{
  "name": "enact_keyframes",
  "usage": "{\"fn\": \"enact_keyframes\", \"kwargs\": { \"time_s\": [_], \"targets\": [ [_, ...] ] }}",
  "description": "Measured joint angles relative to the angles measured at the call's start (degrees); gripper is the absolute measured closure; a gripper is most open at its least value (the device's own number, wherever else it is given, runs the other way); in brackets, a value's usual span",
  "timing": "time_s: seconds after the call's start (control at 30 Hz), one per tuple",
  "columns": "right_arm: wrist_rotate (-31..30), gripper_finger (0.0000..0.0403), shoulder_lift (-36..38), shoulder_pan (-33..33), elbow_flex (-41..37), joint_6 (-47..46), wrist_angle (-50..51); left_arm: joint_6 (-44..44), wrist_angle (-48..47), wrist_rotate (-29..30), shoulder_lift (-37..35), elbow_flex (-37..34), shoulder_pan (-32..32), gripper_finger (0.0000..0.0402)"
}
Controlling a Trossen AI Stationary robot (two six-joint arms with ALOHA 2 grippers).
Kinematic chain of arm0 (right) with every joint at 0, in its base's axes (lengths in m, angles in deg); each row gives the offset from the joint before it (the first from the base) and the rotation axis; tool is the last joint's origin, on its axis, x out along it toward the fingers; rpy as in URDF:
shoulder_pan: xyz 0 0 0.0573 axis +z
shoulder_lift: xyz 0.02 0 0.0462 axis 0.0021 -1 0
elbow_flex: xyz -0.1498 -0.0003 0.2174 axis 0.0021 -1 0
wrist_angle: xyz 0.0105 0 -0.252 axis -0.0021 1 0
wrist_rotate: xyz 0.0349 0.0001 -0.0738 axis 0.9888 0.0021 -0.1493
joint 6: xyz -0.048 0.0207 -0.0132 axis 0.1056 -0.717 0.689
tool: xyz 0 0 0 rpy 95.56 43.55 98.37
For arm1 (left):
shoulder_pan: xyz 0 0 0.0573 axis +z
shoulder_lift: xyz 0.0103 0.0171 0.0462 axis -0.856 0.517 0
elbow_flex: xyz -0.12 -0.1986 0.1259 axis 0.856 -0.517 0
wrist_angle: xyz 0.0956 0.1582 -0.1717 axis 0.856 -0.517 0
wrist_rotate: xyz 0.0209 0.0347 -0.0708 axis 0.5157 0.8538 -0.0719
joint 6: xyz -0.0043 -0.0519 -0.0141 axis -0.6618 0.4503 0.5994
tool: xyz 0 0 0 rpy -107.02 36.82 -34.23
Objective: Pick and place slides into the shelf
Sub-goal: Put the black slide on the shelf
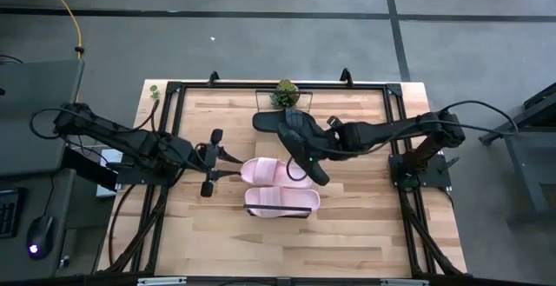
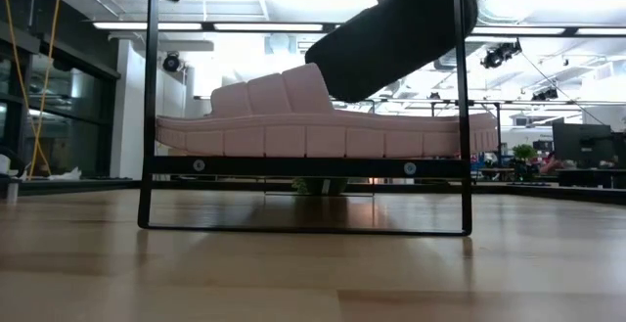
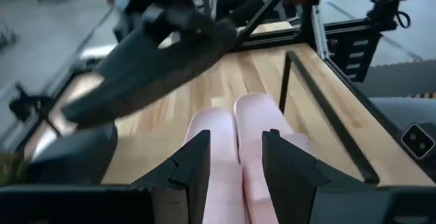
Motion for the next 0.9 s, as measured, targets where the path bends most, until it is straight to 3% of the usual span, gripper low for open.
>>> {"fn": "enact_keyframes", "kwargs": {
  "time_s": [0.3, 0.73, 0.9],
  "targets": [
    [7.89, 0.0403, 0.00, -3.30, 0.00, 2.51, -3.93, -8.95, 3.86, 10.52, 5.71, 1.16, -5.83, 0.0284],
    [12.14, 0.0403, 0.00, -4.26, 0.00, 4.02, -8.39, -12.24, -1.15, 11.39, 20.21, 13.11, -6.64, 0.0284],
    [13.95, 0.0403, -0.23, -4.39, 0.00, 4.23, -8.02, -15.40, -6.00, 15.70, 24.00, 19.13, -9.57, 0.0284]
  ]
}}
